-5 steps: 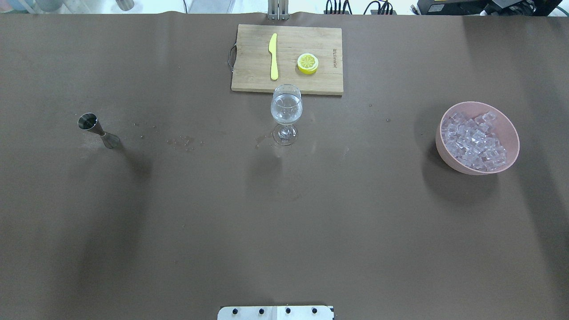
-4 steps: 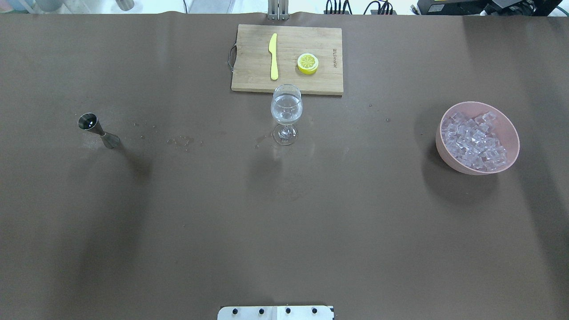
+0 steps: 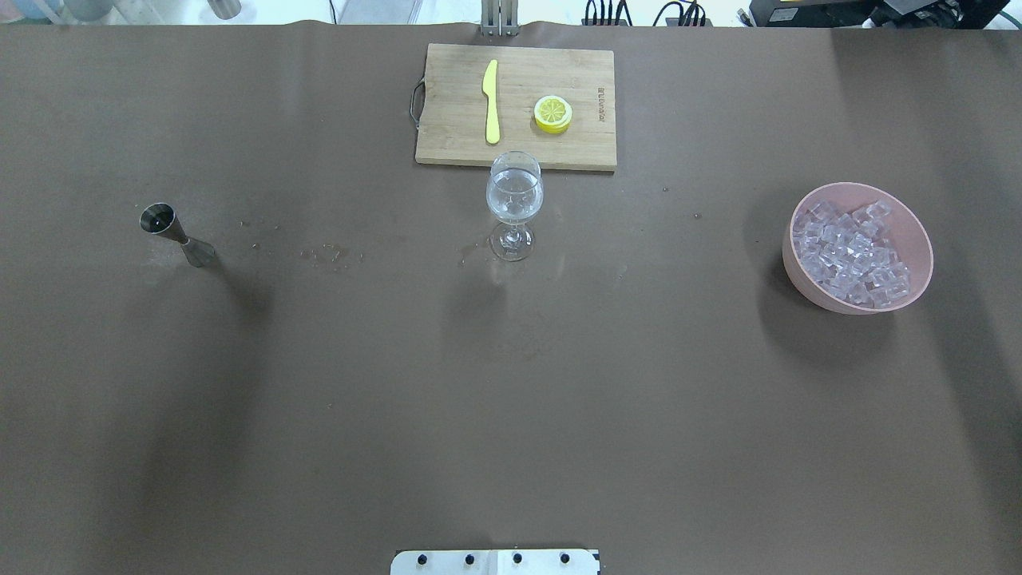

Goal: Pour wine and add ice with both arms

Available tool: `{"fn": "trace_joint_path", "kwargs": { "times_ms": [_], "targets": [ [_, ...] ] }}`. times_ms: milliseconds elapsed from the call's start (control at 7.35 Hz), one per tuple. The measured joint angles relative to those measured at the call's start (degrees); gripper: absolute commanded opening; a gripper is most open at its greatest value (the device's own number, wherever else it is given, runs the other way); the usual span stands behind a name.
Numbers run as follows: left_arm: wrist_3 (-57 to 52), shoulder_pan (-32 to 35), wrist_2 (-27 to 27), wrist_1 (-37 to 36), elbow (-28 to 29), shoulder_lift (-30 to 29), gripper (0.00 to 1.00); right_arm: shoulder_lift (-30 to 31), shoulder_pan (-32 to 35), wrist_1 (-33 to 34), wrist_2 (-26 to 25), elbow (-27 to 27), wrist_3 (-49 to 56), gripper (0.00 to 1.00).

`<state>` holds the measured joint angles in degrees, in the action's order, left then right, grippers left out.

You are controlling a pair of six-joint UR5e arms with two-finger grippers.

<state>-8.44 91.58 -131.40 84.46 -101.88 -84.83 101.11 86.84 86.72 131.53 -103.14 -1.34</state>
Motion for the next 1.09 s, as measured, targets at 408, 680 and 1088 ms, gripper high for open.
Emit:
{"fn": "trace_joint_path", "kwargs": {
  "times_ms": [408, 680, 1088],
  "targets": [
    [0.02, 0.05, -0.08, 0.0, -0.1, -0.15, 0.98, -0.39, -0.07, -0.08, 1.61, -0.75, -0.14, 1.0],
    [0.0, 0.07, -0.09, 0.0, -0.1, -0.14, 0.98, -0.4, -0.08, -1.34, 4.06, -1.52, -0.01, 1.0],
    [0.13, 0.01, -0.09, 0.02, -0.13, -0.26, 0.98, -0.13, -0.08, -8.15, 4.86, -0.59, -0.17, 1.0]
  ]
}}
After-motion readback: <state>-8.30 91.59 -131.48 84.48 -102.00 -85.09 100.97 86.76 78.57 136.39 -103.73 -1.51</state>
